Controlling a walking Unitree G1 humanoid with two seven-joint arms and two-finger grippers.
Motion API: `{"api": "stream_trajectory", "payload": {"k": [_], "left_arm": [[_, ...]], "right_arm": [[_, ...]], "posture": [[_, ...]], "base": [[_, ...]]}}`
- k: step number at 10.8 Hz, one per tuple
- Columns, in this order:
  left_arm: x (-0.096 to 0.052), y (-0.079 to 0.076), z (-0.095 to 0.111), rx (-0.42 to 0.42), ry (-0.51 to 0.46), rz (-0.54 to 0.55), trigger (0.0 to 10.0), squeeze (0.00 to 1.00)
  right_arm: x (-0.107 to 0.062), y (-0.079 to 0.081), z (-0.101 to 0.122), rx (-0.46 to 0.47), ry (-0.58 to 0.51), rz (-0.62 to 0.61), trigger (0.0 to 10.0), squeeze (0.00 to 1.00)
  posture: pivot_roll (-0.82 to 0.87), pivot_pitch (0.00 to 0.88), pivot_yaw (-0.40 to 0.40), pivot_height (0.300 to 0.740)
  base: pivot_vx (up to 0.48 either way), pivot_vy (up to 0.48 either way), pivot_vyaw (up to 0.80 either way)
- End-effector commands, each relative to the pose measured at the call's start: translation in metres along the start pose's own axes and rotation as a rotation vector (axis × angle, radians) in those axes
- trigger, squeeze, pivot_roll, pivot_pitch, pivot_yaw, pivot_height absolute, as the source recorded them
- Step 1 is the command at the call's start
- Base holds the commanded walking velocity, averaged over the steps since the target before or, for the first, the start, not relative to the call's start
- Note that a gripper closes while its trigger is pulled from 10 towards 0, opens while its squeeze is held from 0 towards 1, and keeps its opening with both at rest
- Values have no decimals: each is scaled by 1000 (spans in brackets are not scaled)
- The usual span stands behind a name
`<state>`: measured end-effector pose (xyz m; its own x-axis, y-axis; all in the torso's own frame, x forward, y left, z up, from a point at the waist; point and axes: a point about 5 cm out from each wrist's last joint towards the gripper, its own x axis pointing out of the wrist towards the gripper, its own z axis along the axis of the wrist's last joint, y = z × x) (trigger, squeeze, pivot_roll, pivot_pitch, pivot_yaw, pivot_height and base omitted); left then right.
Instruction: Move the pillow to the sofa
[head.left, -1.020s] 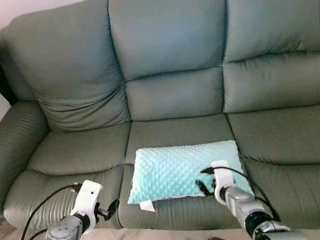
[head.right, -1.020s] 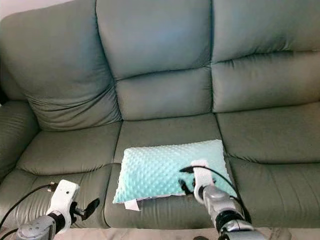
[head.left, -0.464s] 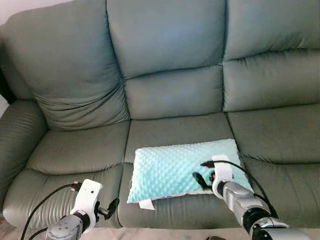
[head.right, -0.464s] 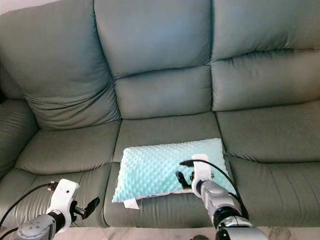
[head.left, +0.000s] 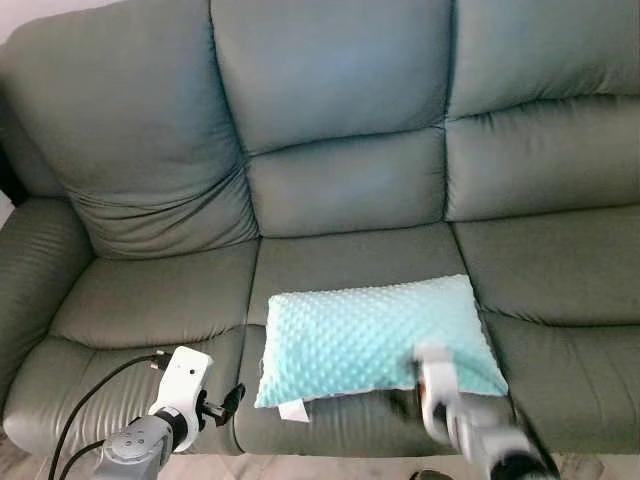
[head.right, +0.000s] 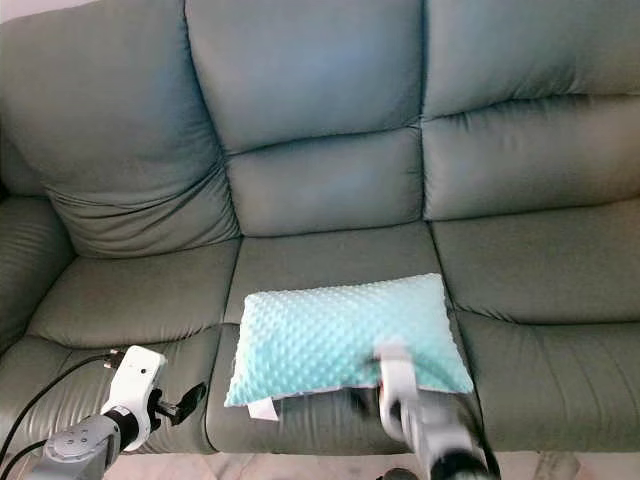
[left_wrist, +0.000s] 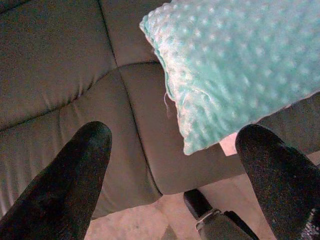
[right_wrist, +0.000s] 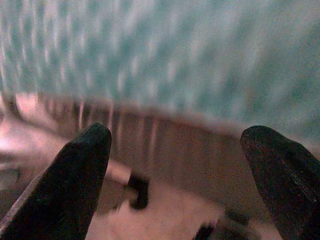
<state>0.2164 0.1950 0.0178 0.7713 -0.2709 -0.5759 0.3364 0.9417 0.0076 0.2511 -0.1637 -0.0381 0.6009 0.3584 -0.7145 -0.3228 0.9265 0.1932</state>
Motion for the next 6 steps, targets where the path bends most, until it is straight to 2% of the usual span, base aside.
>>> {"api": "stream_trajectory", "payload": {"k": [1, 3, 6], "left_arm": [[-4, 6, -9, 8, 37, 30, 10000, 0], [-3, 6, -10, 10, 38, 30, 10000, 0], [-9, 9, -12, 17, 45, 39, 10000, 0]], "right_arm": [[2, 9, -6, -17, 40, 42, 10000, 0], [0, 7, -19, -19, 97, 36, 10000, 0], [2, 0, -10, -25, 15, -58, 10000, 0]], "posture": [[-160, 155, 170, 740], [-158, 156, 169, 740], [-114, 167, 181, 740]], "base": [[0, 0, 0], [0, 0, 0], [0, 0, 0]]}}
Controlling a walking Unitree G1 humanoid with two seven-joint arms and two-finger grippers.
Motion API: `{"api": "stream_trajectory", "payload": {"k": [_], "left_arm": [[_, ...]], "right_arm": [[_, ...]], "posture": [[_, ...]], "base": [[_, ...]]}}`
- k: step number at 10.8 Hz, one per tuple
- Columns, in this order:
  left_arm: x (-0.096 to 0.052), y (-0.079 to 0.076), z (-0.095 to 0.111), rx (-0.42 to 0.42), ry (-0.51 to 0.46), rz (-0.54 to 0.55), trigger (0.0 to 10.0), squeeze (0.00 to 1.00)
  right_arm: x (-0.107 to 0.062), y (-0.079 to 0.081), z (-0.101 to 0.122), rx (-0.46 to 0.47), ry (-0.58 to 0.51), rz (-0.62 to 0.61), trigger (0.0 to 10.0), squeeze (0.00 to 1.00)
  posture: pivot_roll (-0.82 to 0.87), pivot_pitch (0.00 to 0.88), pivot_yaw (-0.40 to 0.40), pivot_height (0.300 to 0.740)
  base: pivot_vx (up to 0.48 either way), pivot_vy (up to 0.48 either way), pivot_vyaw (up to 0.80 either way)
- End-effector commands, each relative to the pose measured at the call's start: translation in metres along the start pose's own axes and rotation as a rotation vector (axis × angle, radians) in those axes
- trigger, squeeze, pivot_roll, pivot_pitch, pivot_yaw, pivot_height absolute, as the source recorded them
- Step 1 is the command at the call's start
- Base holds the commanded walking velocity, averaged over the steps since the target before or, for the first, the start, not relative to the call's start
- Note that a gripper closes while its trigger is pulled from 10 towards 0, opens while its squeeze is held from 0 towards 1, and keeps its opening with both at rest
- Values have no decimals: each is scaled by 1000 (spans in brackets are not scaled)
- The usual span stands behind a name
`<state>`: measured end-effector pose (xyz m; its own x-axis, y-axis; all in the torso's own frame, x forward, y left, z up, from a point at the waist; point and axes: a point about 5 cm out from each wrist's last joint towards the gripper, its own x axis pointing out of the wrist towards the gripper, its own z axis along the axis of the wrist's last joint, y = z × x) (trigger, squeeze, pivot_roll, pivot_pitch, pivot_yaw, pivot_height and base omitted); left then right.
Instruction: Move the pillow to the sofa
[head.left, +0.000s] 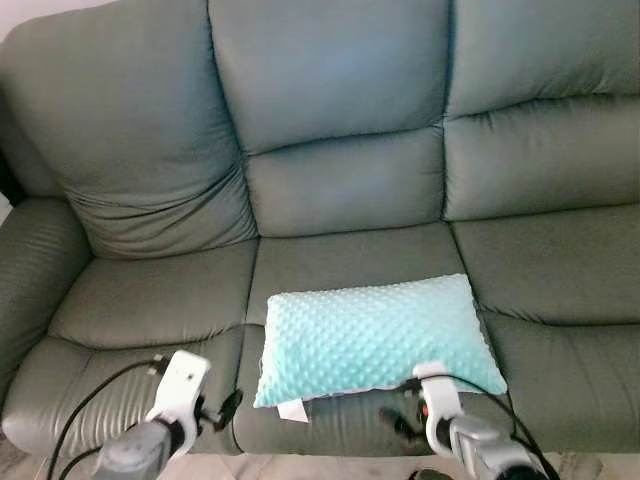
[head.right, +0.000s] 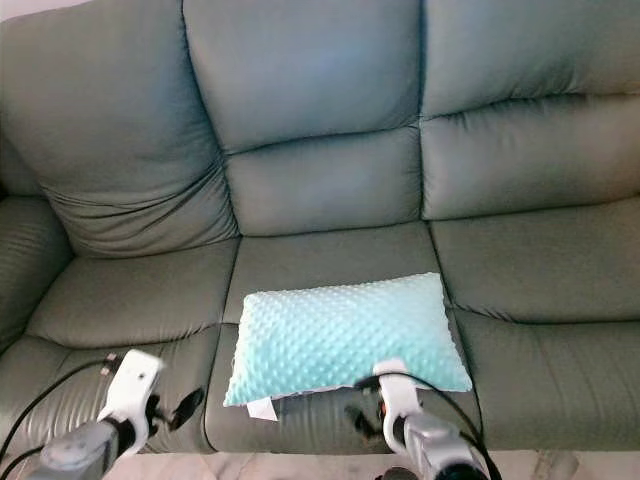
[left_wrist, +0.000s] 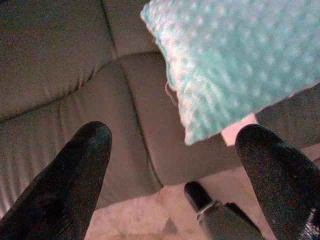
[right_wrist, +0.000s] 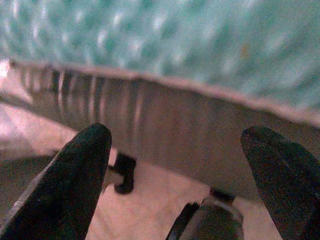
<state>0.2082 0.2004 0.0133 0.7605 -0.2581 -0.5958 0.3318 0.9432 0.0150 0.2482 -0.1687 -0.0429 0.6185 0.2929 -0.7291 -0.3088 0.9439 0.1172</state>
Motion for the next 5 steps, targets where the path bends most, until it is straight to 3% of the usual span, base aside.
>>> {"api": "stream_trajectory", "payload": {"k": [1, 5], "left_arm": [[-6, 8, -5, 16, 23, 34, 10000, 0], [-17, 12, -7, 31, 37, 38, 10000, 0]], "right_arm": [[2, 6, -2, 16, -4, 0, 10000, 0], [8, 16, 2, 36, -28, -33, 10000, 0]], "posture": [[-99, 174, 188, 740], [-47, 197, 215, 740]], "base": [[0, 0, 0], [0, 0, 0]]}}
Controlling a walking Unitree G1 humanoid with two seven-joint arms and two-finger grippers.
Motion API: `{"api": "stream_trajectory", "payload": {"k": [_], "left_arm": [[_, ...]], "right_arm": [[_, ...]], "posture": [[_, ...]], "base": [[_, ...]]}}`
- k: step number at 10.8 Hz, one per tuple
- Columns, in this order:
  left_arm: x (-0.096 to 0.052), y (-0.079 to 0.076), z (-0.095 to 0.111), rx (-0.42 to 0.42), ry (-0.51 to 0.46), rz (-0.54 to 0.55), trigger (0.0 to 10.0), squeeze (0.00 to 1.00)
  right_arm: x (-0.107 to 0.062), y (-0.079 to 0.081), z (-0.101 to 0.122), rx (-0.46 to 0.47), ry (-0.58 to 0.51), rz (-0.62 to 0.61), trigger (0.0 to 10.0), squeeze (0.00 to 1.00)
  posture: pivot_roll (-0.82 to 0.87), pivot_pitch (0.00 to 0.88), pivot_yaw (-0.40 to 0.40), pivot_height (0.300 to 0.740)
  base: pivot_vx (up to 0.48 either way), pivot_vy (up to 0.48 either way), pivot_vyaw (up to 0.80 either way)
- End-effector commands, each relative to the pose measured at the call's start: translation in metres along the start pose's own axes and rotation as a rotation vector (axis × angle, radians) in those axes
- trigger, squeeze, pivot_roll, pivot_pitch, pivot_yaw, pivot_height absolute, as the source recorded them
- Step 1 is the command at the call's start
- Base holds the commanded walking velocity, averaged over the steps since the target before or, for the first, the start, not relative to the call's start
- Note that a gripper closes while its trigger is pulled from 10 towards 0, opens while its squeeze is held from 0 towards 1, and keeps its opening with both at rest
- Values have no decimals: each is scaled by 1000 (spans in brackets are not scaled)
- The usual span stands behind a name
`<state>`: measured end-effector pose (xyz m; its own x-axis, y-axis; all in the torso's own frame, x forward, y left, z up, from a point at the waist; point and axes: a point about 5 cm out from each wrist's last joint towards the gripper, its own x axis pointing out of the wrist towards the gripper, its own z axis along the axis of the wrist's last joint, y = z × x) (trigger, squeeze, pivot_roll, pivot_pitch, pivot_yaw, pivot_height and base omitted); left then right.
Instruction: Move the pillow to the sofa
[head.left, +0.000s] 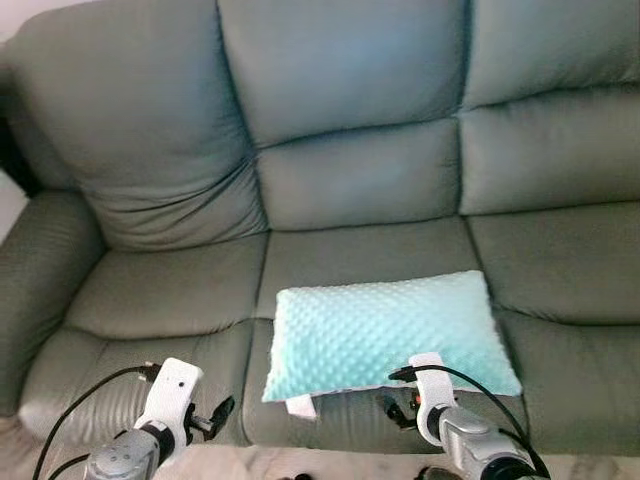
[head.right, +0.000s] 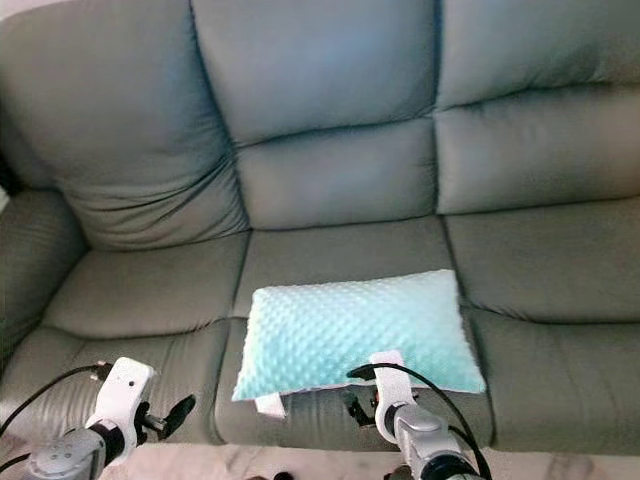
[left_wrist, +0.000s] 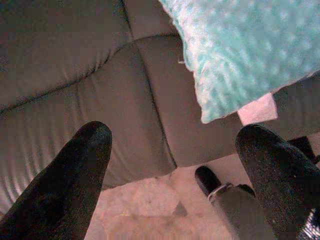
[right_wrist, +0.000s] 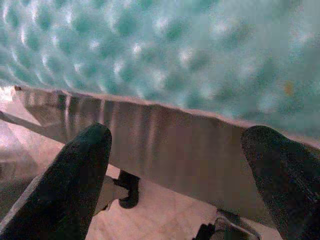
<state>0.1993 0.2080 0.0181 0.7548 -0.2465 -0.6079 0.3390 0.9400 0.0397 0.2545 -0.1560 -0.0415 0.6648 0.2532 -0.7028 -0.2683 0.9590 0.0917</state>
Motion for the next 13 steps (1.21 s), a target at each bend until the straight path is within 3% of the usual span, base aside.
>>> {"api": "stream_trajectory", "payload": {"k": [1, 10, 11, 13], "left_arm": [[-8, 10, -4, 12, 25, 34, 10000, 0], [-10, 15, 0, 27, 23, 64, 10000, 0], [-10, 15, 0, 28, 21, 62, 10000, 0], [-11, 18, 0, 28, 20, 71, 10000, 0]], "right_arm": [[1, 6, -4, 19, 1, -7, 10000, 0], [-3, -21, 24, -34, -139, -206, 10000, 0], [-2, -16, 27, -30, -144, -170, 10000, 0], [5, 11, 28, -31, -139, 39, 10000, 0]], "posture": [[-33, 203, 221, 740], [-26, 210, 225, 740], [-25, 210, 224, 740], [-33, 209, 217, 740]], "base": [[0, 0, 0], [0, 0, 0], [0, 0, 0], [0, 0, 0]]}}
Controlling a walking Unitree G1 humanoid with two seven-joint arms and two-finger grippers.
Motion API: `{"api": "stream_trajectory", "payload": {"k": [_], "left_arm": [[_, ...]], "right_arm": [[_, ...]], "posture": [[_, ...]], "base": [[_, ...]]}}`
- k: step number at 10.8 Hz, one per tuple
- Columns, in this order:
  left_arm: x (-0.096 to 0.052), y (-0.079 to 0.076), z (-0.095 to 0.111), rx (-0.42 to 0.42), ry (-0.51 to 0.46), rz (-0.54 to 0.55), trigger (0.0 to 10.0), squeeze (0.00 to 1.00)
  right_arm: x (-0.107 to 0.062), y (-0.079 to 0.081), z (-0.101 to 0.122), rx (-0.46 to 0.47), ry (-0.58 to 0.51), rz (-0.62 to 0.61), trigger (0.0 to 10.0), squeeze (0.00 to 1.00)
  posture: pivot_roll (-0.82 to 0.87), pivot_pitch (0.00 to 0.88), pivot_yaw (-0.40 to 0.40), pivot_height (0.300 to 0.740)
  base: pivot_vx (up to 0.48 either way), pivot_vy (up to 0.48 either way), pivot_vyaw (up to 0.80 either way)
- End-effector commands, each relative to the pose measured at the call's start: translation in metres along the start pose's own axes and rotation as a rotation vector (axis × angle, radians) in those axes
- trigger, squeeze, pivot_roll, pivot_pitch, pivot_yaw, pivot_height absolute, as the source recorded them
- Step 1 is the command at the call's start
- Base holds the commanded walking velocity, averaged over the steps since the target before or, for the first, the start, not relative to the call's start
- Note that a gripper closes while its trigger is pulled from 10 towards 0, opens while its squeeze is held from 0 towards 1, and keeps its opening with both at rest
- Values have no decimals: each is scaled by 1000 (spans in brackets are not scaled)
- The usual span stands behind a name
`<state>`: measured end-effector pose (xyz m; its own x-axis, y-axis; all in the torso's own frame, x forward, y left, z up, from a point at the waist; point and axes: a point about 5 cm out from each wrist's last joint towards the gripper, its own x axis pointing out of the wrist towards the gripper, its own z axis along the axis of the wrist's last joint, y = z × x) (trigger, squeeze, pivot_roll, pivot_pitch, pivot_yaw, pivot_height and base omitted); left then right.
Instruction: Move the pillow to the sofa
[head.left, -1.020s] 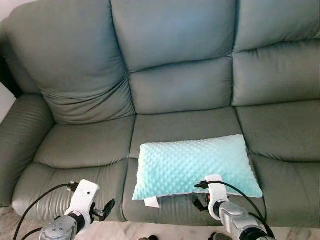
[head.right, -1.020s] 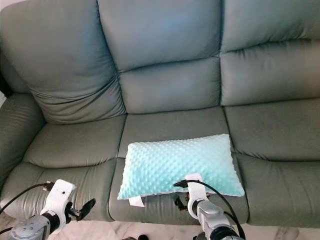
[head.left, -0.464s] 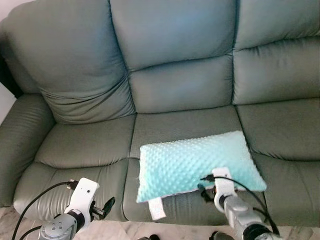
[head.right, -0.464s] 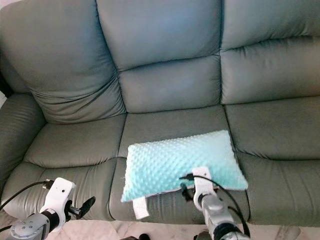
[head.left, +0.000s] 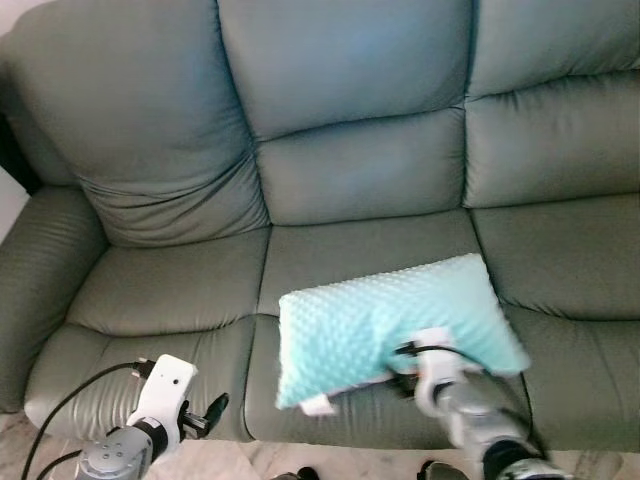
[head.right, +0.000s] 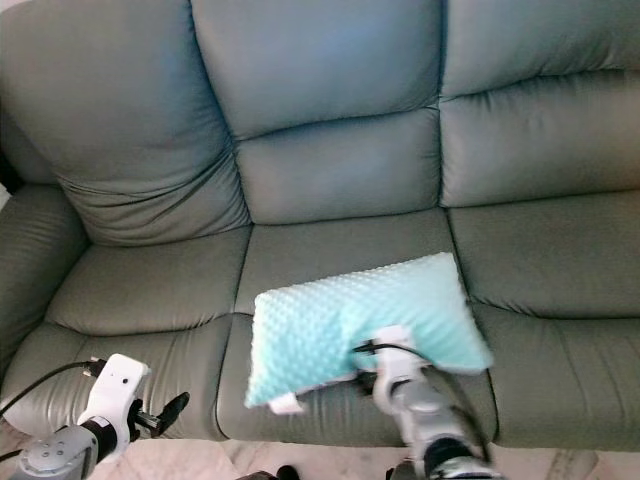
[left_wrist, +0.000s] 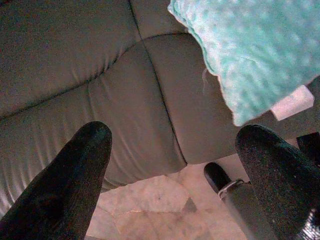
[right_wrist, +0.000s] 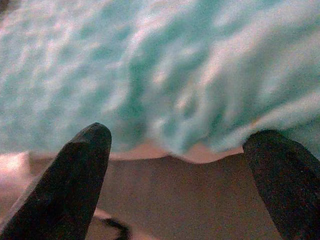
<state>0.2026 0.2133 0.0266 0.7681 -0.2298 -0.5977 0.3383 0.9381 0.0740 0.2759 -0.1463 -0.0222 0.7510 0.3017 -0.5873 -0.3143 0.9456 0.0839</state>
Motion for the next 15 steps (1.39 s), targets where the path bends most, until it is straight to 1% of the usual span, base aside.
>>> {"api": "stream_trajectory", "payload": {"k": [1, 2, 3, 4, 5, 6, 7, 8, 9, 10, 11, 12, 13, 15], "left_arm": [[-6, 12, -8, 0, 33, 52, 10000, 0], [-4, 12, -7, -3, 31, 52, 10000, 0], [-1, 10, -5, -5, 26, 49, 10000, 0], [0, 10, -4, -6, 21, 47, 10000, 0], [0, 10, -4, -6, 21, 48, 10000, 0], [1, 11, -4, -7, 20, 52, 10000, 0], [2, 12, -4, -9, 16, 57, 10000, 0], [3, 12, -2, -12, 11, 59, 10000, 0], [6, 12, -2, -15, 8, 59, 10000, 0], [9, 11, 0, -16, 2, 57, 10000, 0], [14, 10, 3, -16, -5, 56, 10000, 0], [15, 9, 5, -16, -10, 55, 10000, 0], [15, 12, 5, -14, -11, 60, 10000, 0], [13, 18, 4, -13, -9, 81, 10000, 0]], "right_arm": [[2, 12, -2, 5, 7, 62, 10000, 0], [3, 21, -3, -1, 15, 138, 10000, 0], [3, 25, -4, -1, 33, 192, 10000, 0], [2, 24, -3, -25, 58, 226, 10000, 0], [2, 20, -2, -50, 62, 224, 10000, 0], [-1, 10, -5, -100, 81, 185, 10000, 0], [-4, 4, -8, -126, 98, 172, 10000, 0], [-7, -1, -10, -130, 104, 181, 10000, 0], [-11, -5, -16, -117, 138, 220, 10000, 0], [-17, -10, -29, -134, 217, 234, 10000, 0], [-21, -22, -37, -155, 258, 144, 10000, 0], [-23, -31, -39, -163, 272, 70, 10000, 0], [-26, -40, -39, -198, 274, -5, 10000, 0], [-27, -53, -29, -218, 243, -105, 10000, 0]], "posture": [[-33, 209, 217, 740], [-51, 205, 210, 740], [-56, 200, 209, 740], [-61, 197, 207, 740], [-65, 195, 206, 740], [-69, 189, 200, 740], [-72, 183, 196, 740], [-78, 180, 194, 740], [-92, 170, 188, 740], [-106, 161, 185, 740], [-107, 151, 186, 740], [-105, 145, 187, 740], [-103, 142, 188, 740], [-94, 144, 188, 740]], "base": [[0, 0, 0], [0, 0, 0], [0, 0, 0], [0, 0, 0], [0, 0, 0], [0, 0, 0], [0, 0, 0], [0, 0, 0], [0, 0, 0], [0, 0, 0], [0, 0, 0], [0, 0, 0], [0, 0, 0], [0, 0, 0]]}}
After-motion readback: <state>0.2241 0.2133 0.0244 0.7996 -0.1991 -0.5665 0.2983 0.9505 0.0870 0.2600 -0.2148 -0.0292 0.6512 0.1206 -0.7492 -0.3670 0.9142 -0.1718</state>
